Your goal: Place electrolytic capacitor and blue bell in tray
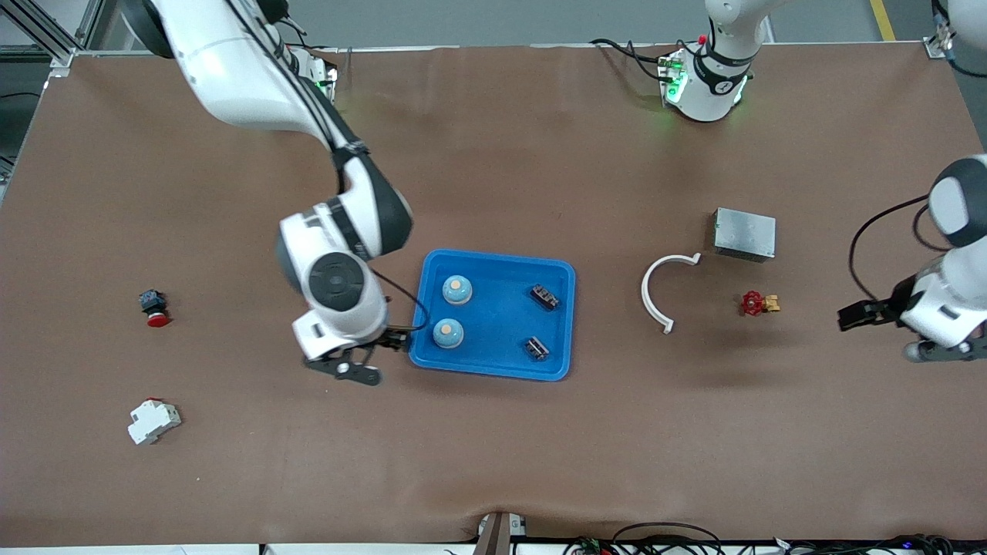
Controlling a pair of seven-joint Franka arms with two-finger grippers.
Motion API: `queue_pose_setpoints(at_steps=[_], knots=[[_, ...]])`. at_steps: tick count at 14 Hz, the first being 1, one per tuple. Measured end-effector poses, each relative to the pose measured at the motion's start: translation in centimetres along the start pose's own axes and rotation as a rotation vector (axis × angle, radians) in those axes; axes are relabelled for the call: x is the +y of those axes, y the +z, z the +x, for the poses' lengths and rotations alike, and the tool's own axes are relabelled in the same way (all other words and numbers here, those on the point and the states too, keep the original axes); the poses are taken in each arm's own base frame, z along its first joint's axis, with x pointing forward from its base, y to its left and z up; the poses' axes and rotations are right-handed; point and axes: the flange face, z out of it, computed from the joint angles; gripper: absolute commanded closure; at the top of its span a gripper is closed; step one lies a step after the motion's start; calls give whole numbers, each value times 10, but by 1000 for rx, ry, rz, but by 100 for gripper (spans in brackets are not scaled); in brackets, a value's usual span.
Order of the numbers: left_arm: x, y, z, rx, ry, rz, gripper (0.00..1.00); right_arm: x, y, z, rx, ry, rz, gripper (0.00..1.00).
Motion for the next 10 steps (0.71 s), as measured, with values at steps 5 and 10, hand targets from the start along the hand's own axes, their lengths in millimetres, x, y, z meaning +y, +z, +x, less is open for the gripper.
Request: queue_pose_setpoints(at_steps=[5, 10], knots=[[26, -104, -49, 119, 91, -15, 0, 105, -64, 31, -31, -158, -5, 0], [76, -168, -76, 220, 105, 1, 0, 180, -106, 45, -14, -201, 11, 0]])
